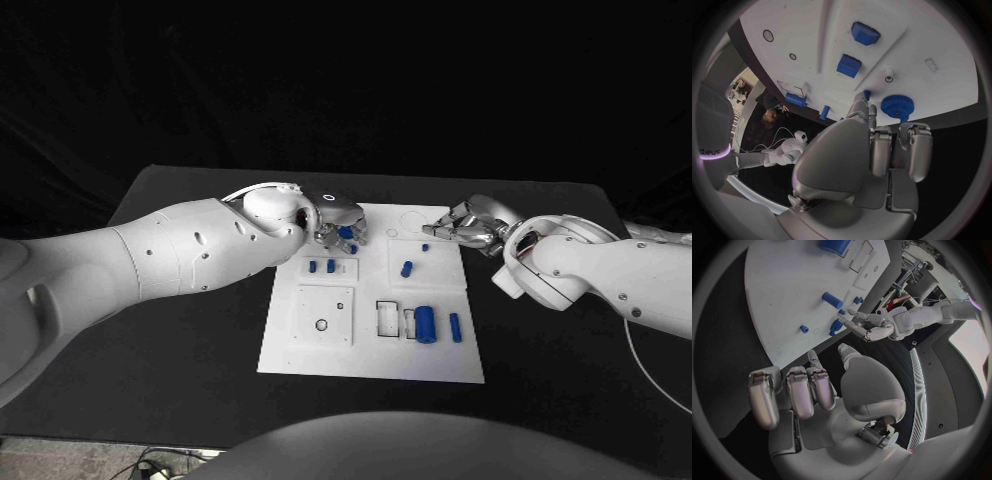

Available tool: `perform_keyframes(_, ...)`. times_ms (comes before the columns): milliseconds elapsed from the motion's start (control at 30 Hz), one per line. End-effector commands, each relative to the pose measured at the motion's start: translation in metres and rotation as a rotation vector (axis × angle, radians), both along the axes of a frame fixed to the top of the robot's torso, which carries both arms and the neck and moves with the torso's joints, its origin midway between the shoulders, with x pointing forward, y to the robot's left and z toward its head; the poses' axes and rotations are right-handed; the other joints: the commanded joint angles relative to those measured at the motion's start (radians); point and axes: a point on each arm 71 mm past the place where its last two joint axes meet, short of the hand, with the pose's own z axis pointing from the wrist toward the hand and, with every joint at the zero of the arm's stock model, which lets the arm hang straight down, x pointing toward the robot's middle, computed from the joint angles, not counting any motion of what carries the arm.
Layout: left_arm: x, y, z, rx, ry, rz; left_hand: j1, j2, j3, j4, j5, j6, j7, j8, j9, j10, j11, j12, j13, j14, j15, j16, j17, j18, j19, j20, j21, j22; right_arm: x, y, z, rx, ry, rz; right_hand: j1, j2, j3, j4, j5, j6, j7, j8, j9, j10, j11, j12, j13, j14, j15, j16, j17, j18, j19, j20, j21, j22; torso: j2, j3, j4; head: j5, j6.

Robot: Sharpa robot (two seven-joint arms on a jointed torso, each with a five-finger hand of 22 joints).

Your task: Assemble the parts on the task board

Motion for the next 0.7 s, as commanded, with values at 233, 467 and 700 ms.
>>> perform_keyframes(233, 0.0013, -0.0026, -0.0021, 0.029, 0.009, 0.001, 0.007, 0.002, 0.015, 0.000, -0.006, 0.004, -0.004, 0.004, -0.002, -0.005, -0.004, 0.000, 0.000, 0.106, -0.013, -0.002, 0.261, -0.008, 0.105, -0.007, 0.002, 0.263, -0.0009, 0.0019, -0.0015, -0.003, 0.020, 0.013, 0.001, 0.007, -0.005, 0.001, 0.007, 0.007, 0.002, 0.003, 0.001, 0.107, 0.003, 0.004, 0.263, 0.104, 0.002, 0.004, 0.263, -0.007, 0.105, 0.008, 0.004, 0.263, 0.000, -0.0010, -0.0003, -0.001, 0.000)
perform_keyframes(467, 0.0028, -0.0021, -0.0033, 0.043, 0.014, 0.002, 0.006, 0.002, 0.021, 0.000, -0.006, 0.017, -0.008, 0.008, -0.004, 0.004, -0.008, 0.003, 0.001, 0.106, -0.017, -0.002, 0.261, -0.008, 0.105, -0.007, 0.002, 0.263, -0.0008, 0.0018, -0.0018, 0.001, 0.025, 0.010, 0.001, 0.007, -0.005, 0.001, 0.007, 0.008, 0.002, 0.003, 0.001, 0.107, 0.003, 0.004, 0.263, 0.104, 0.002, 0.004, 0.263, -0.007, 0.105, 0.008, 0.004, 0.263, -0.001, -0.0002, 0.0012, -0.001, 0.000)
perform_keyframes(700, 0.0023, -0.0023, -0.0055, 0.043, 0.019, -0.003, 0.002, 0.002, 0.027, 0.001, -0.006, 0.032, -0.009, 0.013, -0.004, 0.018, -0.010, 0.007, 0.001, 0.106, -0.020, -0.002, 0.261, -0.008, 0.105, -0.007, 0.002, 0.263, -0.0007, 0.0024, -0.0020, 0.005, 0.028, 0.009, 0.001, 0.007, -0.005, 0.001, 0.007, 0.008, 0.002, 0.003, 0.001, 0.107, 0.003, 0.004, 0.263, 0.104, 0.002, 0.004, 0.263, -0.007, 0.105, 0.008, 0.004, 0.263, 0.000, -0.0008, 0.0010, -0.002, 0.000)
